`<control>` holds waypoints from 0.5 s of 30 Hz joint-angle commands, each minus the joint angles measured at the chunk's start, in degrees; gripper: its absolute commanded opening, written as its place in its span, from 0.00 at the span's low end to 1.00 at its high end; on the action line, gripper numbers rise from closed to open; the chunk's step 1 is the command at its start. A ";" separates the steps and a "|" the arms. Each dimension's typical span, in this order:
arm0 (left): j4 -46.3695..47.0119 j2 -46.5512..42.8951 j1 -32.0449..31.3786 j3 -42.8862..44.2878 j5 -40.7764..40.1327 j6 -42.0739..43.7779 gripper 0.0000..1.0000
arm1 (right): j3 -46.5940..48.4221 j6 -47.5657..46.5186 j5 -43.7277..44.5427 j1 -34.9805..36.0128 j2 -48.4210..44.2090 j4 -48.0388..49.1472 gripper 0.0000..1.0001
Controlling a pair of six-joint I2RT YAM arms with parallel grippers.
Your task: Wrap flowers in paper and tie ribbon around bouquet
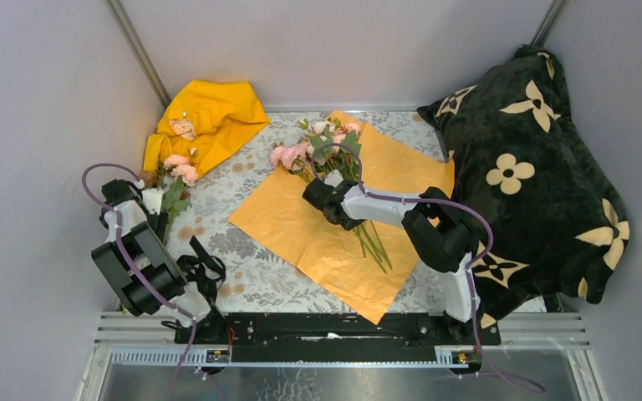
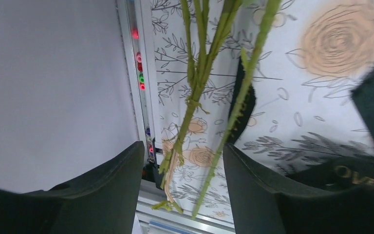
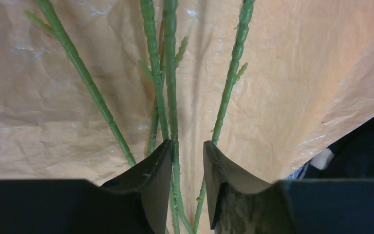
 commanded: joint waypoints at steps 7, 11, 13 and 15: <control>1.91 9.57 5.03 4.18 0.55 6.53 0.39 | 1.99 1.63 -2.75 0.08 -6.63 -2.68 0.41; -3.81 8.66 6.08 6.91 6.25 4.86 0.00 | 1.42 1.89 -2.78 0.32 -9.04 -3.13 0.42; -8.99 3.13 6.89 8.80 13.68 4.83 0.00 | 1.45 1.94 -2.26 0.55 -10.40 -3.73 0.43; -11.53 -5.66 6.94 10.84 19.76 3.71 0.00 | 1.57 1.25 -1.74 1.00 -11.96 -4.14 0.50</control>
